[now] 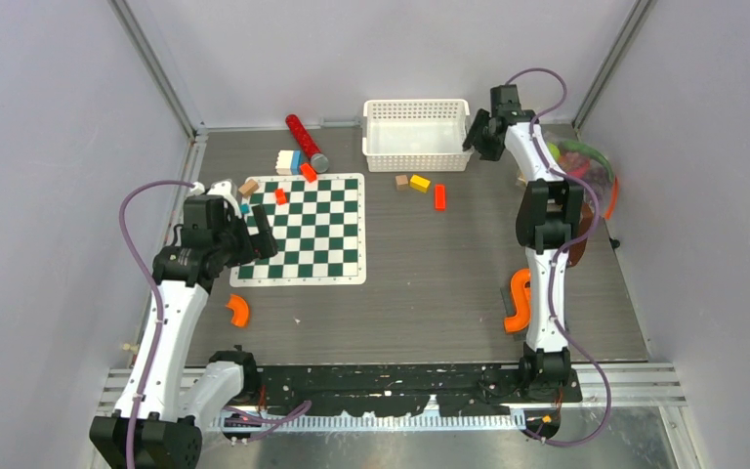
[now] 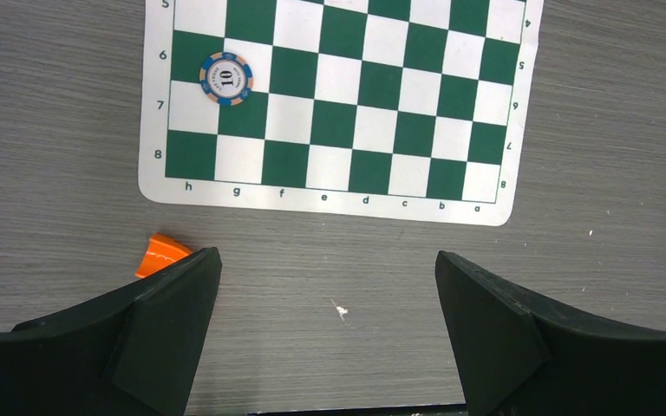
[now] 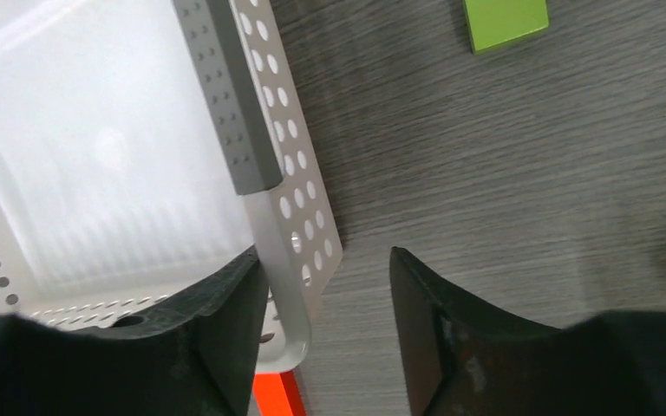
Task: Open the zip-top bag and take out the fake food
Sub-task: Pick up the bin at the center of the board.
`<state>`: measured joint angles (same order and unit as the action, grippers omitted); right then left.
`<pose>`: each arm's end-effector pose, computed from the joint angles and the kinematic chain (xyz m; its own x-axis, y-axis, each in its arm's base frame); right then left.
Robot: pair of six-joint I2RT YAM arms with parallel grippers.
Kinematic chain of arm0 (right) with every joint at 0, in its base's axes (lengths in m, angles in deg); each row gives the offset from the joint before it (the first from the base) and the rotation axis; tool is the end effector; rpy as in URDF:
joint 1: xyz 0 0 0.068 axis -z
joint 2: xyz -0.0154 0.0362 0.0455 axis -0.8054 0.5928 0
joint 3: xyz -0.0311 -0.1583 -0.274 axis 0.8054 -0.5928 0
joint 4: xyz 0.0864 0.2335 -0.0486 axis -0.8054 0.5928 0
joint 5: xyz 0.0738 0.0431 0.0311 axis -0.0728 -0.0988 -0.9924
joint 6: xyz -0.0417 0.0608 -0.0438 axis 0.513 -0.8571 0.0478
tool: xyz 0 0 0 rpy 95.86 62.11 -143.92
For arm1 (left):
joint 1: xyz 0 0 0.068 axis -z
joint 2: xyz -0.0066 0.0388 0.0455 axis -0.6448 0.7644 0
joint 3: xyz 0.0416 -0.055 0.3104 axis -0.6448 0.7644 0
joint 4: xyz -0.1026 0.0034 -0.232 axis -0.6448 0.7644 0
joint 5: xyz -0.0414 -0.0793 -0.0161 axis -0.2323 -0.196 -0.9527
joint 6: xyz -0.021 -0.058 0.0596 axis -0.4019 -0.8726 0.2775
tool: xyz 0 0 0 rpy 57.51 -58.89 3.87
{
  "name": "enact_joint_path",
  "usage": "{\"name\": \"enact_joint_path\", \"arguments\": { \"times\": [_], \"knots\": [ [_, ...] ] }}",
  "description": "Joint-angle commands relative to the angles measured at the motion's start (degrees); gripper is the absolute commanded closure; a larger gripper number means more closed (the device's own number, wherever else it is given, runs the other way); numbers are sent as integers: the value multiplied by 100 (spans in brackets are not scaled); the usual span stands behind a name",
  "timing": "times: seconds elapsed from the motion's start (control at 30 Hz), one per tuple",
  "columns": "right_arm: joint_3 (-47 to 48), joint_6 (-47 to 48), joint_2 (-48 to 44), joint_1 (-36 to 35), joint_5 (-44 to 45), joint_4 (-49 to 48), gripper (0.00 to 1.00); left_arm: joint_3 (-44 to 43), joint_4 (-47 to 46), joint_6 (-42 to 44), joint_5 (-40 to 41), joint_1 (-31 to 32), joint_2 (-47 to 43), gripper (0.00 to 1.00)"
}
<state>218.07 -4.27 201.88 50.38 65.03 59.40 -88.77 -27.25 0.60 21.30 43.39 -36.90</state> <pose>0.5954 0.0367 0.2184 -0.7272 0.3901 -0.5649 0.2589 0.9179 0.3006 0.1692 -0.0133 0.3276 -0.6945 -0.2858 -0.6603 -0.1427 0.9542 -0.2629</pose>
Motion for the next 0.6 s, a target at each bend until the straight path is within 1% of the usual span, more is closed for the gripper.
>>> {"name": "enact_joint_path", "arguments": {
  "times": [0.0,0.03,0.07,0.1,0.13,0.17,0.2,0.33,0.47,0.57],
  "knots": [
    [573,287,104,-15,-43,265,49,-35,-132,112,-68,-33,10,2],
    [565,326,125,-20,-63,249,53,-43,-136,112,-58,-34,12,2],
    [538,350,120,-24,-92,240,60,-44,-137,112,-49,-32,12,2],
    [461,386,79,-24,-101,190,64,-43,-131,112,-41,-30,19,2],
    [403,404,-17,-25,-112,145,71,-43,-128,112,-27,-33,14,2],
    [241,407,-79,-25,-110,19,72,-45,-125,112,-31,-34,25,2],
    [152,398,-230,-20,-110,-51,77,-48,-120,106,-23,-35,23,2],
    [-300,285,-756,-25,-83,-383,91,-48,-127,103,-18,-35,33,2],
    [-622,127,-1331,-43,-89,-521,99,-46,-119,103,-22,-34,35,2],
    [-936,96,-1761,-143,-32,-584,100,-43,-114,103,-22,-28,24,2]
  ]
}}
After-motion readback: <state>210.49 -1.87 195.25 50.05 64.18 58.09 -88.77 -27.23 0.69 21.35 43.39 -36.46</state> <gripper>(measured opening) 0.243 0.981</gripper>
